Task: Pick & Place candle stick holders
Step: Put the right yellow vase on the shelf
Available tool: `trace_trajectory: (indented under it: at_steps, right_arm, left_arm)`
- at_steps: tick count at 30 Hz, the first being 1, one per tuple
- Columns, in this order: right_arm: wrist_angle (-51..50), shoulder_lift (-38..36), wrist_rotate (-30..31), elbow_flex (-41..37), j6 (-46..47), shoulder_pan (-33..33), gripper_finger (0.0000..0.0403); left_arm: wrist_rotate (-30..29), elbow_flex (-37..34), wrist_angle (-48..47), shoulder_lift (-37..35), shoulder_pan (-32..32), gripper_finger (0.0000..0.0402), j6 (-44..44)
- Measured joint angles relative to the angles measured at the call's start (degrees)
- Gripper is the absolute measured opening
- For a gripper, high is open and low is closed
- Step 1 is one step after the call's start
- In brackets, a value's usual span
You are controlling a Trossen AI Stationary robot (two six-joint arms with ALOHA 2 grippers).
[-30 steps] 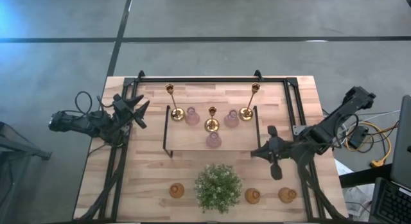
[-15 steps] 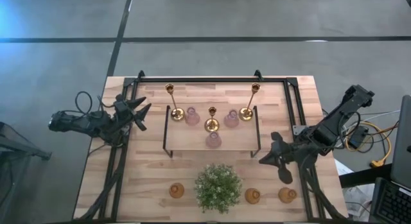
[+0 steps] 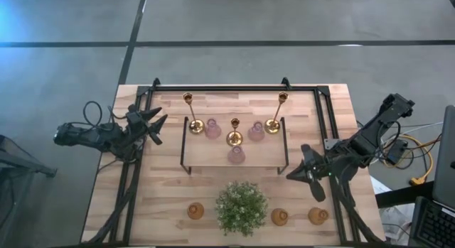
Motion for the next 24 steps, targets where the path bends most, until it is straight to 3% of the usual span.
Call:
trace_trajectory:
  at_steps: [5,10,14,18,24]
  right_arm:
    - [0.13,-0.11,-5.71,0.01,3.82,-1.08,0.0008]
    - [-2.49,2.71,-6.11,3.95,8.00,1.19,0.0008]
    - [-16.65,8.58,-5.88,13.47,14.11,4.05,0.0008]
    - [-35.25,15.99,-6.01,22.93,28.67,9.44,0.0008]
    - [-44.78,24.72,-6.11,31.12,43.96,16.63,0.0008]
  left_arm:
    - [-0.01,0.00,0.02,0.00,0.00,0.0193,0.06]
    - [-0.02,0.00,0.02,0.00,0.00,0.0193,0.09]
    - [-0.02,0.00,0.02,0.00,0.00,0.0193,0.09]
    - [-0.02,0.00,0.02,0.00,0.00,0.0193,0.09]
    - [-0.02,0.00,0.00,0.00,0.00,0.0193,0.09]
